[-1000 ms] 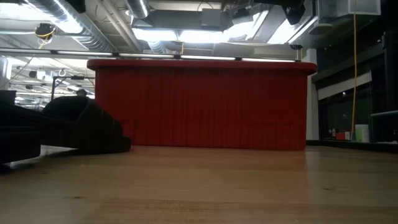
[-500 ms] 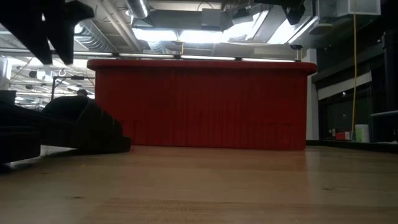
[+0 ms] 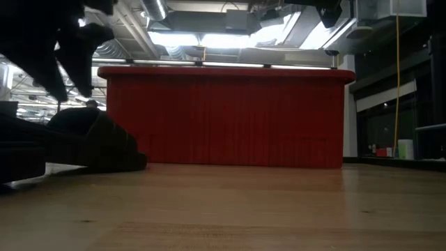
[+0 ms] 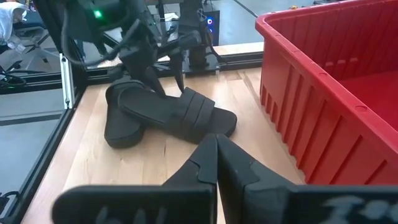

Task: Pick and place slides into bin
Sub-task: Put the top black slide into the red container

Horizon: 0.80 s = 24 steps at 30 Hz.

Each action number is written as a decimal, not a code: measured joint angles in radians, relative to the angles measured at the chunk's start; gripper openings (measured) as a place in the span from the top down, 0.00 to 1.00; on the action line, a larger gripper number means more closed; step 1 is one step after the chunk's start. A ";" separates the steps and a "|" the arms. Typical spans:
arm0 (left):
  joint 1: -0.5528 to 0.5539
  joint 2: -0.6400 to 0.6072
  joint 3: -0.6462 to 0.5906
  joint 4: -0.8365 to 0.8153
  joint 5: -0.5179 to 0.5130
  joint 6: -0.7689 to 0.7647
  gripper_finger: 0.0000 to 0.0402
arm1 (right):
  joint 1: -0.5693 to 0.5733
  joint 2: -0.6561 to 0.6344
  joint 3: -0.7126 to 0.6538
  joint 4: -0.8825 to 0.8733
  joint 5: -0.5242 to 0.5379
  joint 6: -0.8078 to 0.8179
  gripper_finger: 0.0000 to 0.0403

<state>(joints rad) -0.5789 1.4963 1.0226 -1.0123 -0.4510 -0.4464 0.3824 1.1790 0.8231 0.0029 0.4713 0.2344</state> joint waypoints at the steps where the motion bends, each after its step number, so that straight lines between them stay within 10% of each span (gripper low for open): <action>1: 0.000 0.001 -0.009 -0.001 0.000 0.000 0.54 | 0.000 0.000 0.000 0.000 0.000 0.000 0.99; 24: 0.063 0.000 -0.080 0.075 -0.068 0.011 0.54 | -0.019 0.000 0.000 -0.001 0.000 -0.002 0.99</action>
<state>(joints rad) -0.5159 1.4963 0.9431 -0.9376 -0.5190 -0.4350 0.3637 1.1790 0.8234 0.0023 0.4713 0.2324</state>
